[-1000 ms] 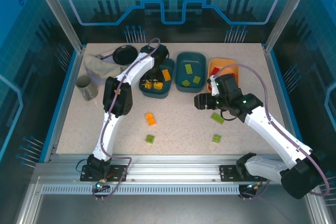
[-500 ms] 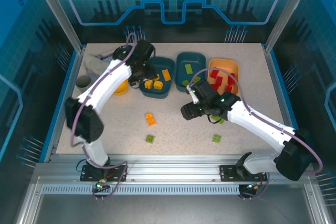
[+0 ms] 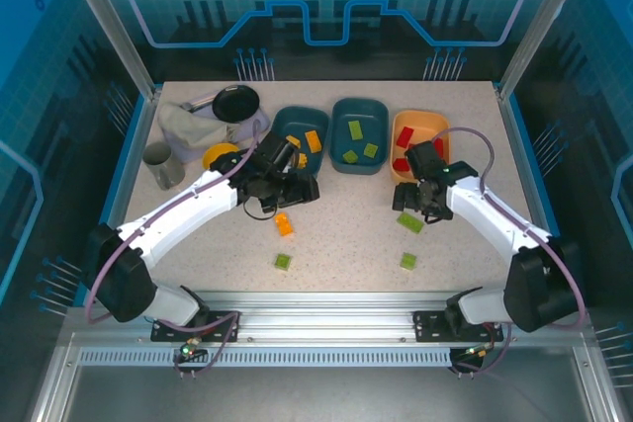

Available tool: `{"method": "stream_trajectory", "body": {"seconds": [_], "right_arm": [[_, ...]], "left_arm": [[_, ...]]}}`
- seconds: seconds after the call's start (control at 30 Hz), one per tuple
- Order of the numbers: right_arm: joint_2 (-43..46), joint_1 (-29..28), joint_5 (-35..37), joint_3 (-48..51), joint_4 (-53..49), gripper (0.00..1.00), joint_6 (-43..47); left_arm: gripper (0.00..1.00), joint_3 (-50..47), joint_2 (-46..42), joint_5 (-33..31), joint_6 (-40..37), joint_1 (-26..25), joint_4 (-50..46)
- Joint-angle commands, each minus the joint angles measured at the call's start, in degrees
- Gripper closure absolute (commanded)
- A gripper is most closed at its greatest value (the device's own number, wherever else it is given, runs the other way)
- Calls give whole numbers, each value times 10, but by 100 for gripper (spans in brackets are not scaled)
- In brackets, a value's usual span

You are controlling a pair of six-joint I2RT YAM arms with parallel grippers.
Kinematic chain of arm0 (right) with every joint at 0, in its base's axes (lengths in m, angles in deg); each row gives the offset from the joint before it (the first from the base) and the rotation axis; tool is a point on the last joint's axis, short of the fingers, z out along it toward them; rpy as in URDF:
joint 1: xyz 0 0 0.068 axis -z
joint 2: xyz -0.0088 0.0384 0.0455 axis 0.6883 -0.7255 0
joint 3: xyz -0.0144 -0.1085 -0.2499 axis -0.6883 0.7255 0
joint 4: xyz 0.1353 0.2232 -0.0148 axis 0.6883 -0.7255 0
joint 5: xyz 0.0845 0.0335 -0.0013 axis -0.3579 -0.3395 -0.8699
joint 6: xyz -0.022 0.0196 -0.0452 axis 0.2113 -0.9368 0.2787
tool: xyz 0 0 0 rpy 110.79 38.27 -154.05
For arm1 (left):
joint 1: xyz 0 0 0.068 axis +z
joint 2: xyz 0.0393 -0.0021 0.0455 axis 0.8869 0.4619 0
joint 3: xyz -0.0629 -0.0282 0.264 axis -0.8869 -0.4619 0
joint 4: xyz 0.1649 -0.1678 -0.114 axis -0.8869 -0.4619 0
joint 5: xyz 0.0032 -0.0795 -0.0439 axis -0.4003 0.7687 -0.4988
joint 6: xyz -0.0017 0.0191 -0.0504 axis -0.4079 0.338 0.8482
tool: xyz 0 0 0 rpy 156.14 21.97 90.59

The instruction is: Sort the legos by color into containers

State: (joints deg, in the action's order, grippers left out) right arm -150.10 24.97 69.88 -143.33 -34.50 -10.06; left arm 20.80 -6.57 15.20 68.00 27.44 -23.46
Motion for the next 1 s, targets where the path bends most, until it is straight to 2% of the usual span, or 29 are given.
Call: {"method": "stream_trajectory", "body": {"seconds": [0.0,0.13,0.33,0.47,0.57,0.77,0.97], "right_arm": [[-33,10,-21,-3,-12,8,28],[-73,21,-39,3,20,6,65],[-125,38,-125,-7,85,6,122],[-168,40,-159,-18,75,10,120],[-162,38,-182,-4,71,13,101],[-122,5,-184,28,52,21,64],[-127,-40,-110,27,17,36,41]], "left_arm": [[21,3,-6,19,8,-4,31],[21,11,2,20,5,-5,30],[21,15,8,19,7,-8,29],[22,21,12,16,4,-9,23],[21,25,11,12,1,-9,17],[22,25,12,8,0,-9,16],[22,28,20,13,0,-9,24]]}}
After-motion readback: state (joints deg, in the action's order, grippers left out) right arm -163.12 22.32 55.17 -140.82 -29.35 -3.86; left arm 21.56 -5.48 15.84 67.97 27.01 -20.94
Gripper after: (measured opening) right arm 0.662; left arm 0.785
